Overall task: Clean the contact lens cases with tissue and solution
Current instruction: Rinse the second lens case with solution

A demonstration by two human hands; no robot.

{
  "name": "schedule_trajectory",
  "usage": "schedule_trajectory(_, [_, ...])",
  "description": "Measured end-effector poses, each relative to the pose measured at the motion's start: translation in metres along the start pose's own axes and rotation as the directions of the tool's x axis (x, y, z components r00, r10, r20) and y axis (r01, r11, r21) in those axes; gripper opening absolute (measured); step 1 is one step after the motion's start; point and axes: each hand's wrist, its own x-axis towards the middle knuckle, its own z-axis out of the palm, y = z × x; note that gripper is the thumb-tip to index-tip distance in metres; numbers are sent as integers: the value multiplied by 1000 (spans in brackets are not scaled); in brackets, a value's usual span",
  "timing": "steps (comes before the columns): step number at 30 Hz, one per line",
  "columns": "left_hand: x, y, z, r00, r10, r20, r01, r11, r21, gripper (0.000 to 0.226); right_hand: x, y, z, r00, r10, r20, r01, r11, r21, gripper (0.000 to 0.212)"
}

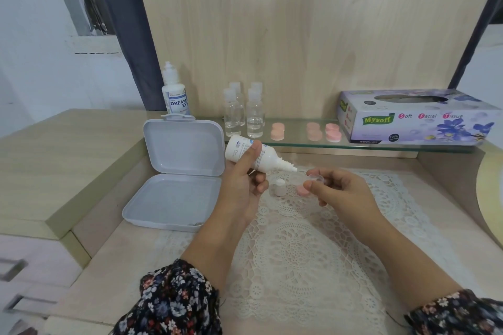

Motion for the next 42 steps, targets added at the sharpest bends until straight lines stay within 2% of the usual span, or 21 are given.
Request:
schedule_trajectory(13, [-1, 1, 2, 1000, -4, -5, 4, 1000, -2, 52, 0, -1, 0, 1000, 2, 2, -2, 1000, -8, 17])
schedule_trajectory(18, [-2, 1, 3, 1000, -12, 4, 12, 1000, 11, 41, -1, -1, 1, 1000, 4, 1, -4, 1000, -10, 17])
schedule_trajectory(25, [-2, 1, 3, 1000, -1, -5, 1, 1000, -2, 53, -1, -1, 0, 1000, -3, -2, 3, 1000, -11, 17])
schedule_trajectory(42, [-3, 2, 4, 1000, 1, 1, -1, 1000, -3, 53, 0, 1, 0, 1000, -6, -1, 6, 1000, -19, 16])
